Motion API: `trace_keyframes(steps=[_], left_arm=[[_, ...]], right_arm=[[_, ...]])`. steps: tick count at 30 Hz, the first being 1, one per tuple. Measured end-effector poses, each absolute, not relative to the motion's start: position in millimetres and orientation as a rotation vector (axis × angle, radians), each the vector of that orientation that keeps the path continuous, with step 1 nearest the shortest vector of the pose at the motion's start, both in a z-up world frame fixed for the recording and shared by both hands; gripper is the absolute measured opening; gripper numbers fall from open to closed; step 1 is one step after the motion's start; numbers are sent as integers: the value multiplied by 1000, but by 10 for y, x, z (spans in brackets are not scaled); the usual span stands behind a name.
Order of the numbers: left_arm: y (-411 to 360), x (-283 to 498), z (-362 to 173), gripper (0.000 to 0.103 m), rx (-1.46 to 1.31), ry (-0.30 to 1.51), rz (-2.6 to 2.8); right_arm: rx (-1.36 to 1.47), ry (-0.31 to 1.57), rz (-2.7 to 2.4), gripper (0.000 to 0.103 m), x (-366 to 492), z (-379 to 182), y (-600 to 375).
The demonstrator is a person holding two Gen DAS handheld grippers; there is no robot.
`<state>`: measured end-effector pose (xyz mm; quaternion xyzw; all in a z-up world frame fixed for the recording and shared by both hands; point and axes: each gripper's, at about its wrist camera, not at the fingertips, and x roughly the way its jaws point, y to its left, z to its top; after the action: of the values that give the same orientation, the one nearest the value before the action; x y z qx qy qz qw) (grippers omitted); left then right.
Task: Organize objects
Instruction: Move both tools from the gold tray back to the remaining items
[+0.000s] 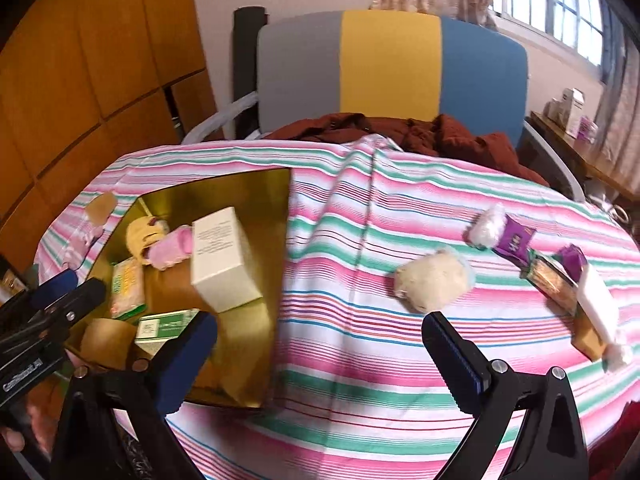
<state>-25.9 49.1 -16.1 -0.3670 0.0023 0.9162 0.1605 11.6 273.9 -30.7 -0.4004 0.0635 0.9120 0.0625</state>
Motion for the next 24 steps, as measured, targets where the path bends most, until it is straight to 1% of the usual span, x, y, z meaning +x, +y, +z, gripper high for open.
trace_keyframes(steps=[5, 10, 13, 17, 20, 23, 24], left_arm=[[622, -235, -162, 67, -1049, 31, 2580], [734, -199, -103, 66, -1020, 50, 2542], [819, -187, -95, 67, -1017, 63, 2516], [925, -156, -113, 67, -1022, 83, 2480], [981, -145, -105, 66, -1013, 88, 2459], [1037, -125, -99, 67, -1004, 88, 2430], [1058, -119, -104, 67, -1003, 91, 2423]], right_arm=[[-1227, 237, 2691, 103, 165, -389, 3008], [-1244, 342, 2588, 103, 243, -452, 3468], [-1252, 438, 2531, 103, 320, -461, 3808], [-1290, 456, 2487, 103, 396, -378, 4287], [-1326, 386, 2476, 103, 413, -291, 4640], [-1368, 411, 2454, 103, 418, -283, 5039], [-1386, 391, 2440, 103, 414, -287, 5129]])
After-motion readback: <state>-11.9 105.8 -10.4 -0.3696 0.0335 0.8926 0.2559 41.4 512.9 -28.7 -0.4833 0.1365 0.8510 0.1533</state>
